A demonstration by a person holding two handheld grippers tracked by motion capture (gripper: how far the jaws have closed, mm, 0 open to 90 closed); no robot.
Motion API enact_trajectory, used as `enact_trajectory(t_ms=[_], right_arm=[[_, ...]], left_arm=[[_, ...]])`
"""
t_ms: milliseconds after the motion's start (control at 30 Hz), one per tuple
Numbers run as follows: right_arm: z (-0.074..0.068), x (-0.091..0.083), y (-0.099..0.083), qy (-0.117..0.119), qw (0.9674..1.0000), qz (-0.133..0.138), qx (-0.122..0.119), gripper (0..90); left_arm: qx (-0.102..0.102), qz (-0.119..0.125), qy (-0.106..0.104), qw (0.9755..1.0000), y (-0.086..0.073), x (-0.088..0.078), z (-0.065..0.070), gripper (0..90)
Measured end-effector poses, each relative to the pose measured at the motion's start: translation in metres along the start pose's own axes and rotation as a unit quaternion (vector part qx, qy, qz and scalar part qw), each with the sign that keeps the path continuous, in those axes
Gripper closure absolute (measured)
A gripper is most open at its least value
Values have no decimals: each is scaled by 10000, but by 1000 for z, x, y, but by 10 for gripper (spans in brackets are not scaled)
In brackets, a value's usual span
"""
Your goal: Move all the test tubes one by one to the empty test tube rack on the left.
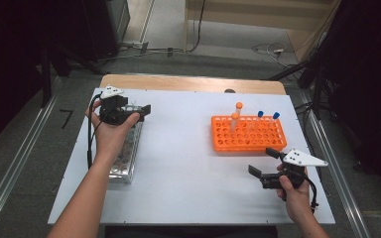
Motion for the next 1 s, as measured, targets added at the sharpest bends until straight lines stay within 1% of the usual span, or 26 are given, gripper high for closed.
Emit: enact_trajectory(t_ms=[100,267,300,333,400,500,533,567,600,633,667,700,800,867,900,933,967,1000], right_arm=[[-1,1,3,-15,10000,32,-20,17],[2,3,9,-30,10000,41,50,10],[3,4,10,-26,10000,27,69,10],[3,4,12,-28,9999,26,108,10],[3,5,16,-25,9998,15,192,10],[4,6,22,-101,9998,22,179,11],[5,8,24,-177,9997,-30,172,11],[5,8,24,-177,9997,-30,172,11],[6,9,25,-197,9996,-35,173,12],[7,11,26,-263,9995,-56,142,16],[8,14,27,-371,9992,-90,90,23],[8,16,28,-445,9989,-123,56,25],[8,24,33,-423,9990,-125,73,27],[8,30,37,-396,9991,-125,113,42],[9,33,39,-425,9989,-154,122,46],[10,36,40,-519,9984,-169,134,83],[12,39,42,-651,9976,-175,165,146],[13,42,43,-711,9970,-174,233,189]], left_arm=[[42,121,-143,9998,-1,-7,14,12],[126,239,-247,9993,-10,-16,34,0],[151,256,-301,9991,-13,-17,38,0],[106,312,-336,9989,-16,-18,42,0],[105,256,-419,9987,-25,-18,51,0],[190,125,-537,9983,-39,-17,64,0],[170,132,-573,9981,-42,-17,67,0],[228,63,-531,9983,-44,-16,68,0],[294,-1,-436,9986,-46,-15,68,0],[298,14,-432,9986,-46,-15,70,0],[245,68,-494,9985,-46,-16,72,0],[223,96,-514,9984,-46,-17,74,0],[280,81,-559,9980,-47,-17,80,0],[281,87,-599,9978,-48,-16,83,0],[272,90,-620,9977,-48,-16,85,0],[284,78,-634,9976,-48,-15,86,0],[293,80,-641,9975,-49,-15,87,0],[302,63,-647,9974,-49,-14,87,0]])
Point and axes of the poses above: each handheld gripper's, and its own axes: x roughly forward along the jaws, y roughly out of its top, z roughly to its right, the point moved 9 cm from there along x, roughly forward along the jaws, and after that the axes turned 14 degrees about -y, right-handed, at the moved point
